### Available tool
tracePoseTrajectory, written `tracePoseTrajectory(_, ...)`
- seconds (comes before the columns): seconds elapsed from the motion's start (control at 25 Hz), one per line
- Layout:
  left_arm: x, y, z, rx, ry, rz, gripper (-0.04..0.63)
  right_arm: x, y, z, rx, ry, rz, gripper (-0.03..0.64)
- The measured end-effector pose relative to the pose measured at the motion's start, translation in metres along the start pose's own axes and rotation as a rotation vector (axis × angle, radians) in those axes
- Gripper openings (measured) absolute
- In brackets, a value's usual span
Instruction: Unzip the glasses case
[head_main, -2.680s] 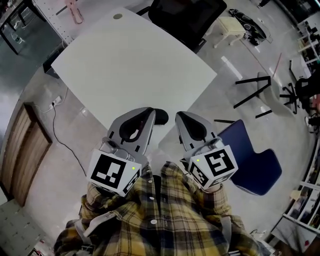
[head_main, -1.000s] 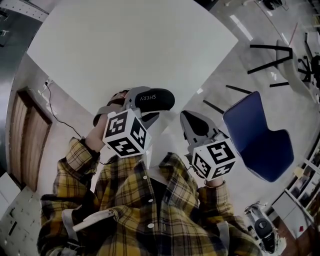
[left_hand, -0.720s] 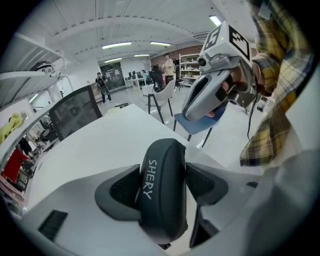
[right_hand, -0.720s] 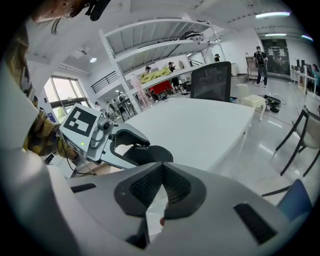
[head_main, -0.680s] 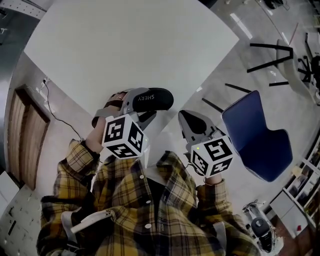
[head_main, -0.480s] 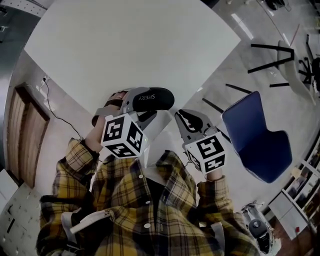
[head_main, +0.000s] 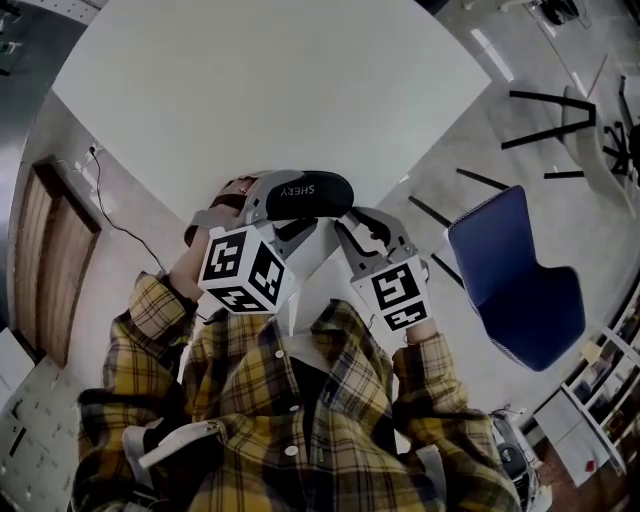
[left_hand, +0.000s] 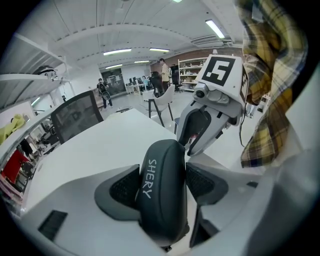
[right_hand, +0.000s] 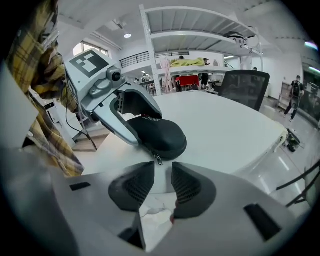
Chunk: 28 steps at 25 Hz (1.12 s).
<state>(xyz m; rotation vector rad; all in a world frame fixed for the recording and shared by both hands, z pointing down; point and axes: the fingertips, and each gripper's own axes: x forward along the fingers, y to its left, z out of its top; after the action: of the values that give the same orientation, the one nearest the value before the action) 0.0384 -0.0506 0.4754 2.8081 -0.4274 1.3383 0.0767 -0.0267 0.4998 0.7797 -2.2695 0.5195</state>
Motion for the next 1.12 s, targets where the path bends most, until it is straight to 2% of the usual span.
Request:
tracePoseTrajectory(0.12,0.001,0.000,0.000,0.004,-0.003,0.004,0.295,0.003,-0.002,0.001,-0.005,-0.018,-0.013,0.092)
tracePoseTrajectory(0.36,0.000,-0.002,-0.002,0.002,-0.006,0.003,0.295,0.003,0.008,0.004,-0.027,-0.042,0.027,0.075)
tracePoseTrajectory(0.6,0.001,-0.002,-0.002,0.004,-0.006,0.005,0.295,0.000,0.012,0.006,-0.009,-0.079,0.062,0.028)
tracePoseTrajectory(0.76,0.001,-0.001,-0.001,0.005,-0.007,0.008,0.295,0.002,0.010,0.006,0.061,-0.075,0.071,0.023)
tracePoseTrajectory(1.0,0.002,-0.001,-0.001,0.010,-0.009,0.015,0.295,0.004,0.006,0.006,0.241,-0.104,0.064,0.023)
tracePoseTrajectory(1.12,-0.001,0.000,-0.002,0.012,-0.009,0.021,0.295,0.002,0.009,0.009,0.276,-0.113,0.062,0.015)
